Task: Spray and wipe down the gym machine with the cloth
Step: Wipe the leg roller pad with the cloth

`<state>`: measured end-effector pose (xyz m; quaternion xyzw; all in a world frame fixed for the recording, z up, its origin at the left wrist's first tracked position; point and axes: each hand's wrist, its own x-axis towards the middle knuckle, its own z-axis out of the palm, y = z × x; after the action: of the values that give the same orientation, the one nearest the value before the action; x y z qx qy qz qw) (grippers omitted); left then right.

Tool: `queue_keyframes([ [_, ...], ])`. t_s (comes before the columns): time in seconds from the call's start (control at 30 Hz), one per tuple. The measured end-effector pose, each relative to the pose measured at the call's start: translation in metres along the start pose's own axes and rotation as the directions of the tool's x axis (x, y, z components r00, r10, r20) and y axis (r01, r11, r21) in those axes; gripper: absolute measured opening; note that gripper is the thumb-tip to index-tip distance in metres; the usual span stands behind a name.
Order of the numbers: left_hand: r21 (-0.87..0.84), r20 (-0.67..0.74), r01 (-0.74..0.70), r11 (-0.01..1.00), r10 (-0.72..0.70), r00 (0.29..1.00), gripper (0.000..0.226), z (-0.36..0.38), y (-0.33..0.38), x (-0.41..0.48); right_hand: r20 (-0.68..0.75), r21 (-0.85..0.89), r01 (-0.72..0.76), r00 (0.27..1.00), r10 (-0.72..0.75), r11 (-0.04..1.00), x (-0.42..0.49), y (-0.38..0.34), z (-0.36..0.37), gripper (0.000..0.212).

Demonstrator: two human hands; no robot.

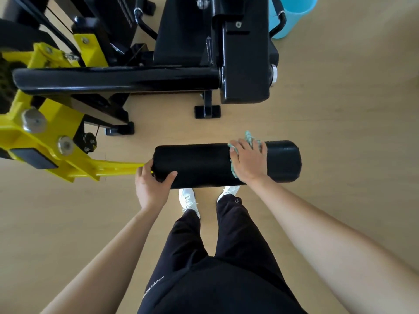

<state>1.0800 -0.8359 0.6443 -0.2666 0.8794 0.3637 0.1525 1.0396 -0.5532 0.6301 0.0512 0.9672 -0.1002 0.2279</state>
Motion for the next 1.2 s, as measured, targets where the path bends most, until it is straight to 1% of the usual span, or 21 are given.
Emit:
queue_keyframes([
  [0.13, -0.003, -0.006, 0.043, 0.999, -0.043, 0.999, 0.075, 0.000, -0.014, -0.012, 0.042, -0.019, 0.129, 0.991, -0.128, 0.991, -0.003, -0.052, 0.006, 0.062],
  [0.27, -0.012, -0.012, 0.039, 0.999, -0.039, 0.999, 0.055, -0.003, -0.020, -0.028, 0.106, -0.002, 0.261, 0.960, -0.260, 0.965, -0.006, -0.108, 0.012, 0.071],
  [0.4, -0.021, 0.061, 0.113, 0.993, -0.112, 0.992, 0.052, -0.006, -0.028, -0.034, 0.142, -0.046, 0.431, 0.896, -0.421, 0.901, -0.011, -0.161, 0.026, 0.058],
  [0.5, -0.023, 0.099, 0.112, 0.993, -0.109, 0.989, 0.054, -0.008, -0.032, -0.035, 0.163, -0.109, 0.524, 0.848, -0.505, 0.845, -0.010, -0.176, 0.031, 0.059],
  [0.57, -0.025, 0.119, 0.118, 0.993, -0.115, 0.986, 0.055, -0.010, -0.031, -0.033, 0.166, -0.101, 0.563, 0.822, -0.544, 0.820, -0.006, -0.168, 0.030, 0.058],
  [0.6, -0.018, 0.129, 0.126, 0.992, -0.123, 0.984, 0.053, -0.012, -0.030, -0.031, 0.160, -0.092, 0.566, 0.821, -0.548, 0.820, -0.005, -0.159, 0.028, 0.057],
  [0.67, 0.033, 0.135, 0.153, 0.988, -0.156, 0.979, 0.046, -0.016, -0.025, -0.028, 0.130, -0.069, 0.513, 0.855, -0.502, 0.856, -0.004, -0.137, 0.022, 0.056],
  [0.73, 0.119, 0.099, 0.160, 0.980, -0.172, 0.980, 0.038, -0.021, -0.018, -0.022, 0.102, -0.049, 0.396, 0.915, -0.390, 0.917, -0.005, -0.109, 0.013, 0.057],
  [0.77, 0.140, 0.068, 0.146, 0.979, -0.157, 0.985, 0.036, -0.021, -0.014, -0.020, 0.094, -0.044, 0.331, 0.941, -0.326, 0.943, -0.005, -0.091, 0.008, 0.057],
  [0.83, 0.120, 0.013, 0.106, 0.987, -0.108, 0.994, 0.037, -0.019, -0.005, -0.013, 0.081, -0.036, 0.204, 0.976, -0.200, 0.978, -0.004, -0.052, 0.000, 0.059],
  [0.9, 0.085, -0.014, 0.068, 0.994, -0.067, 0.998, 0.043, -0.013, 0.005, -0.003, 0.051, -0.036, 0.087, 0.995, -0.085, 0.996, -0.005, -0.010, -0.007, 0.060],
  [1.0, 0.122, 0.014, 0.039, 0.992, -0.041, 0.999, 0.053, -0.004, 0.018, 0.018, -0.007, -0.062, -0.079, 0.997, 0.079, 0.995, -0.008, 0.044, -0.015, 0.059],
  [1.1, 0.182, 0.049, 0.056, 0.982, -0.066, 0.997, 0.064, 0.004, 0.021, 0.034, -0.043, -0.069, -0.246, 0.969, 0.243, 0.967, -0.008, 0.085, -0.017, 0.061],
  [1.2, 0.132, 0.023, 0.048, 0.990, -0.051, 0.998, 0.064, 0.006, 0.018, 0.030, -0.067, -0.023, -0.366, 0.929, 0.364, 0.930, -0.004, 0.100, -0.017, 0.058],
])
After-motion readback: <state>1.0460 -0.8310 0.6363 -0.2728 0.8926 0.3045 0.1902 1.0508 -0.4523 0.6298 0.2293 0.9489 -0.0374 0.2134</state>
